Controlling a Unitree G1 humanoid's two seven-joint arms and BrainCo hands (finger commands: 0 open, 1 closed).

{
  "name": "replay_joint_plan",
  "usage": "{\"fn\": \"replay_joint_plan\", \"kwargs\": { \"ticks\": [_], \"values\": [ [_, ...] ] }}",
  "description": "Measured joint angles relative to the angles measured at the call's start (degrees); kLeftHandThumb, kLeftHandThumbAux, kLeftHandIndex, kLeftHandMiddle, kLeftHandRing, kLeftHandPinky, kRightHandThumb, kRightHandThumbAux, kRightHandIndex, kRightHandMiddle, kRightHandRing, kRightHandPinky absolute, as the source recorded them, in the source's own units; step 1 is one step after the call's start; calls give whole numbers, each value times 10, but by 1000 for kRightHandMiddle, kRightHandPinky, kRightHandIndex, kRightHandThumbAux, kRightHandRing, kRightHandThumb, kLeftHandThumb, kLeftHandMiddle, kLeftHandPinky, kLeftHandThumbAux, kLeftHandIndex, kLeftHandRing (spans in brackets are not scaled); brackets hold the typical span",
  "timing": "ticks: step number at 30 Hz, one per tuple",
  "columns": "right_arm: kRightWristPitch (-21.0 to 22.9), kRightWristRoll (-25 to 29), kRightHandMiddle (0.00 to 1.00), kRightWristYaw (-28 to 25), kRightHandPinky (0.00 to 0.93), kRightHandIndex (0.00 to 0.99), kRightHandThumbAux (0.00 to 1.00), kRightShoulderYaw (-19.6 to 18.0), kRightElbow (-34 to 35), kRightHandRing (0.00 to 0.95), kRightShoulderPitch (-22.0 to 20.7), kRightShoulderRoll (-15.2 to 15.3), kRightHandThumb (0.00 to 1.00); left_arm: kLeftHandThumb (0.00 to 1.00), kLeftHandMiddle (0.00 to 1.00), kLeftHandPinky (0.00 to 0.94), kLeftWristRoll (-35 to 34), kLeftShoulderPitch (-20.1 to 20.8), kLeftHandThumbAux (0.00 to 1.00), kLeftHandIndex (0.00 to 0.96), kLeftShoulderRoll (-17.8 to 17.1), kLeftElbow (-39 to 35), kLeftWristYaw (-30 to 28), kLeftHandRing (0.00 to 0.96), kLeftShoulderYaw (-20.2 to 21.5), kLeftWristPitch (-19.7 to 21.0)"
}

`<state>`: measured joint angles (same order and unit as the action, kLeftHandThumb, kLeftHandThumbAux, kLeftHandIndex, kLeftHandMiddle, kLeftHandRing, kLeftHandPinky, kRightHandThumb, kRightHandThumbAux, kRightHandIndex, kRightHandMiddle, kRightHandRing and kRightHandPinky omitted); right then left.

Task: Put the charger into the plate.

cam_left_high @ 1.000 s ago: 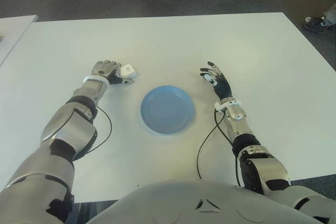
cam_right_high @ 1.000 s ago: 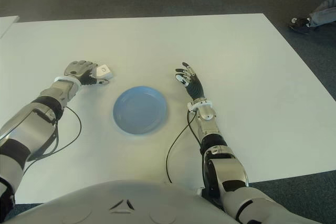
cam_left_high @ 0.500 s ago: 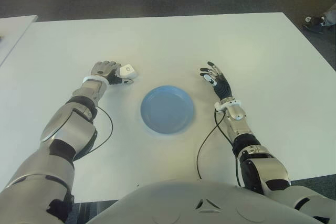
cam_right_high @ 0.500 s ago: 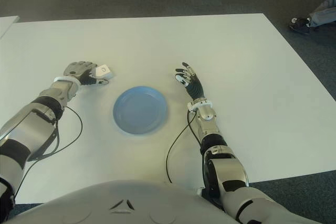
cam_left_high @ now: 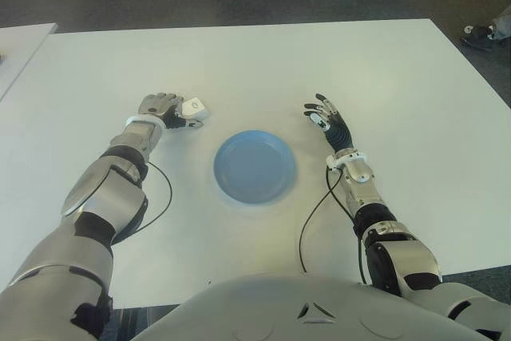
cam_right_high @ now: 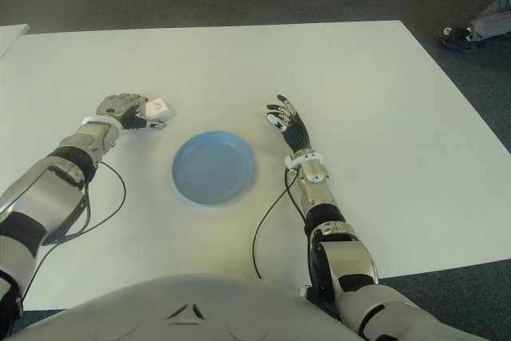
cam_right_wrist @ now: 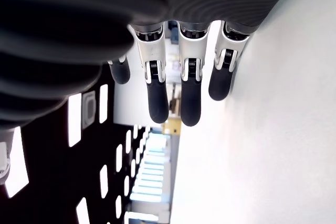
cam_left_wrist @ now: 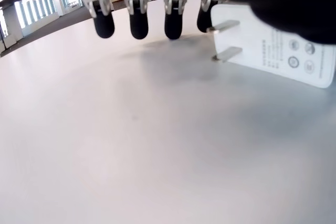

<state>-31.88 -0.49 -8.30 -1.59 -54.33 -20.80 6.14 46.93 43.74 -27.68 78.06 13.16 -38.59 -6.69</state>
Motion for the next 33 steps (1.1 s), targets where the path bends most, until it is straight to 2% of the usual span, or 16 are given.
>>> {"fn": "replay_joint_plan", "kwargs": {
  "ticks": [1,2,4,7,12,20,33],
  "values": [
    [0,0,268,0,175,60,417,0,0,257,0,0,0,437,323,356,-1,0,329,173,0,0,1,327,1,0],
    [0,0,267,0,174,60,415,0,0,256,0,0,0,468,375,392,-1,-1,353,206,0,-1,6,379,1,0],
    [0,0,267,0,176,61,412,0,0,255,0,-1,0,567,548,549,-1,-3,437,320,0,-1,19,548,1,0],
    [1,0,267,0,175,61,409,0,1,254,0,-1,0,669,656,637,-1,-8,607,392,1,-2,46,643,3,1],
    [1,0,268,1,174,63,408,0,1,253,0,-2,0,718,742,703,-3,-14,678,430,3,-4,77,728,7,1],
    [3,0,274,4,183,65,401,1,3,258,0,-4,0,742,816,818,-19,-16,693,443,4,-6,78,807,29,-11],
    [3,0,272,8,184,66,410,3,7,260,2,-6,0,751,858,825,-58,-28,696,442,1,-9,71,853,71,-56]
  ]
}}
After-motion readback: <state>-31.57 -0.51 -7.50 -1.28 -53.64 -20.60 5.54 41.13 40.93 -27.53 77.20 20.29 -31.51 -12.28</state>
